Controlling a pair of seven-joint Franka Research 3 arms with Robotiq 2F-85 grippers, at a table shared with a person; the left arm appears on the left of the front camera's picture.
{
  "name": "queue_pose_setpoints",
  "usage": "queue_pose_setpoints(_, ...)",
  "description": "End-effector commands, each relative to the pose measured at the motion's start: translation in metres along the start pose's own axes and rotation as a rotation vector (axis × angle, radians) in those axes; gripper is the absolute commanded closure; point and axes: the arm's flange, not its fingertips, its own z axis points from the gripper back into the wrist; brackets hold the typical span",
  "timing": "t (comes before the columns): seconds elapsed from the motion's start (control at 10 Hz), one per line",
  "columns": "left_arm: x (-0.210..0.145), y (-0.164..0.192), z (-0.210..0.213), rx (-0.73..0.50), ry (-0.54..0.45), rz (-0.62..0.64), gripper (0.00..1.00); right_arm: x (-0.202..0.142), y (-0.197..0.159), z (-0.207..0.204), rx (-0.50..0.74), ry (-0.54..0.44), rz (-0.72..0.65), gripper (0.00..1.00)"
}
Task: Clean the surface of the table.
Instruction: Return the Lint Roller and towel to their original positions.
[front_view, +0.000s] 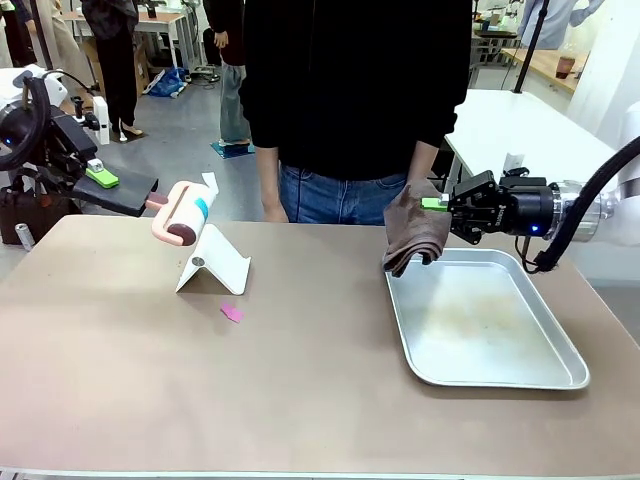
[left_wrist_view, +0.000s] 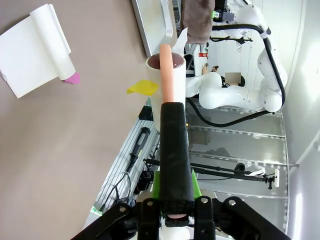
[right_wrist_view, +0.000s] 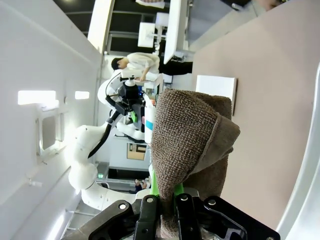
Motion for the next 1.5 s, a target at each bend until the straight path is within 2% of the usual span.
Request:
queue_pose_setpoints(0.0, 0.000, -0.003, 0.000, 0.002, 0.000, -0.005, 0.78, 0.001, 0.001, -0.001, -0.005, -0.005, 0.003, 0.90)
queue_pose_setpoints(0.6, 0.000, 0.000, 0.000, 0.000, 0.000, 0.000, 0.78, 0.000, 0.000, 0.000, 0.000, 0.000, 0.000, 0.90)
queue_pose_setpoints(0.7, -0.003, -0.005, -0.010, -0.001, -0.094, 0.095, 0.78, -0.002, 0.001, -0.010, -0.010, 0.000, 0.014, 0.90)
queue_pose_setpoints(0.9, 0.007, -0.021, -0.039, 0.039, -0.104, 0.144, 0.78, 0.000, 0.000, -0.050, -0.079, 0.031, 0.036, 0.90)
queue_pose_setpoints(1.0, 0.016, -0.024, -0.049, 0.046, -0.108, 0.164, 0.78, -0.001, -0.004, -0.069, -0.099, 0.086, 0.024, 0.90)
queue_pose_setpoints(1.4, 0.046, -0.020, -0.083, 0.201, -0.084, 0.197, 0.78, -0.002, -0.018, -0.119, -0.189, 0.171, 0.023, 0.90)
